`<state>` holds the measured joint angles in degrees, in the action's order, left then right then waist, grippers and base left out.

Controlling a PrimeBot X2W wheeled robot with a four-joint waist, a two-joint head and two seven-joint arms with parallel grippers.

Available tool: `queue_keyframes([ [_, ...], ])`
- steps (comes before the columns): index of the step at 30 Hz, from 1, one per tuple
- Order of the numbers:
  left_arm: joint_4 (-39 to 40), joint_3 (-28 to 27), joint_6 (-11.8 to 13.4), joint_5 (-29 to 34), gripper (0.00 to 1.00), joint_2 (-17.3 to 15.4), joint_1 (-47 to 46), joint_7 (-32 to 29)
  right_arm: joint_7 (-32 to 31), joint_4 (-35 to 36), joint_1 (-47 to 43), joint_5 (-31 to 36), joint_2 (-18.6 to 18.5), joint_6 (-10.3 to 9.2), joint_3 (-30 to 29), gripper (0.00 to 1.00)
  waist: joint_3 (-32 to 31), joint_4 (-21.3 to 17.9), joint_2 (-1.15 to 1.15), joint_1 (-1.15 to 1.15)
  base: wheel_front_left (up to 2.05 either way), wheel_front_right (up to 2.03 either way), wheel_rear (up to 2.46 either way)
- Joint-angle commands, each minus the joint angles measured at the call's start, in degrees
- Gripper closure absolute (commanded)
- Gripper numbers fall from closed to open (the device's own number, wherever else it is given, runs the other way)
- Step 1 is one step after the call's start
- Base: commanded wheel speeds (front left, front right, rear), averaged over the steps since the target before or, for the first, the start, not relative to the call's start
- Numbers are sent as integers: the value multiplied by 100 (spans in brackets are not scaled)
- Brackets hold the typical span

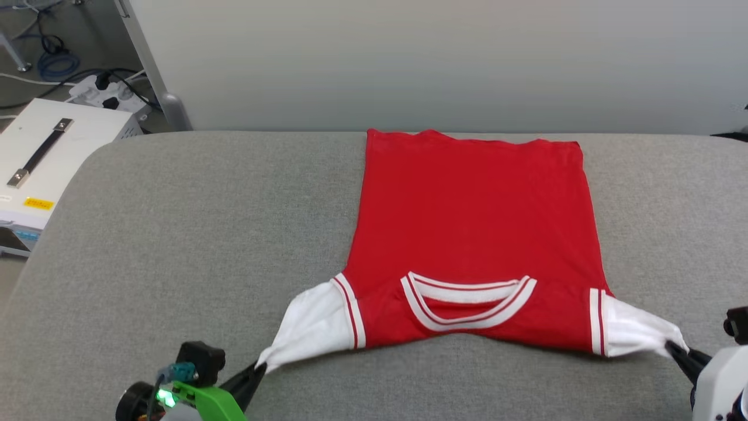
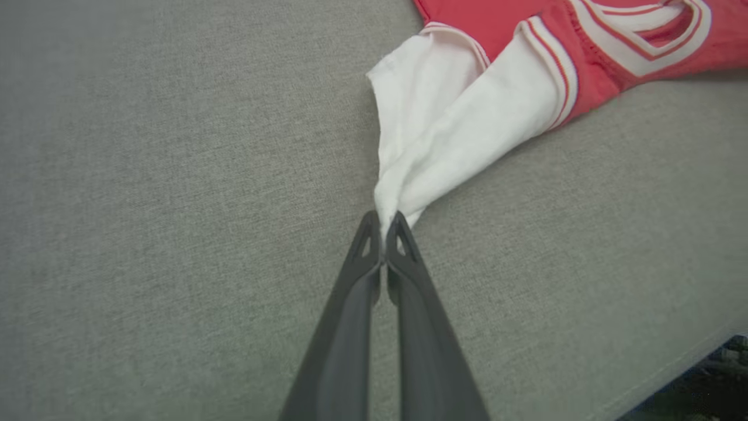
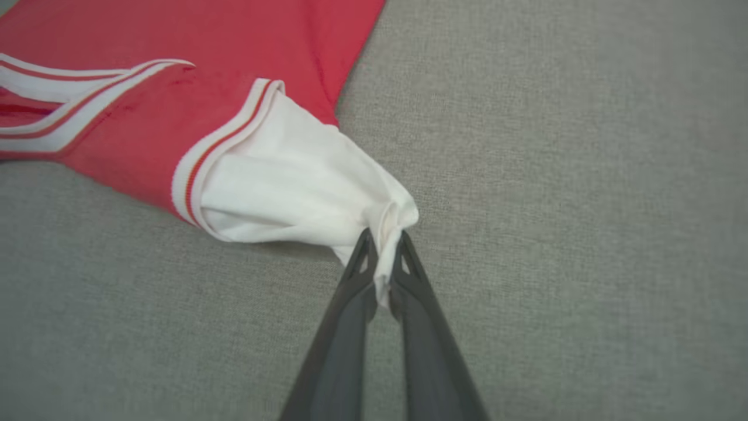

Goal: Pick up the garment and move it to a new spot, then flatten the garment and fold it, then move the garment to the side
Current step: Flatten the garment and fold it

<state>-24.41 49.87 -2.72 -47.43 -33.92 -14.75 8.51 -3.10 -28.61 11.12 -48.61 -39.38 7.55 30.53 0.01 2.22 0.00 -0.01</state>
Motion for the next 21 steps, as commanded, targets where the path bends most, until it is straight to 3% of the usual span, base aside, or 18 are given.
queue_keyframes([
  [1, 96, 33, 65, -14, 100, -80, 188, -33, -64, 81, -188, -70, -87, -6, -44, 100, -171, 14, 0, 1, 0, 0, 0],
  [10, 991, 139, 476, -13, 100, -355, 718, -194, -578, 735, -1219, -184, -256, -6, -455, 100, -256, 10, 0, 1, 0, 0, 0],
  [16, 1316, 169, 599, 33, 100, -408, 719, -283, -829, 1001, -1463, -45, -196, -6, -846, 100, -218, 12, 0, 1, 0, 0, 0],
  [17, 1349, 168, 612, 41, 100, -417, 712, -289, -876, 1035, -1474, -23, -178, -6, -908, 88, -199, 14, 0, 1, 0, 0, 0],
  [18, 1386, 166, 625, 49, 100, -426, 702, -291, -923, 1092, -1481, 14, -159, -6, -985, 17, -172, 20, 0, 1, 0, 0, 0],
  [19, 1414, 164, 633, 56, 100, -431, 690, -291, -969, 1141, -1488, 33, -145, -6, -1047, 0, -147, 28, 0, 1, 0, 0, 0],
  [21, 1495, 160, 653, 103, 100, -447, 638, -285, -1097, 1276, -1495, 74, -158, -6, -1179, 0, -82, 56, 0, 1, 0, 0, 0],
])
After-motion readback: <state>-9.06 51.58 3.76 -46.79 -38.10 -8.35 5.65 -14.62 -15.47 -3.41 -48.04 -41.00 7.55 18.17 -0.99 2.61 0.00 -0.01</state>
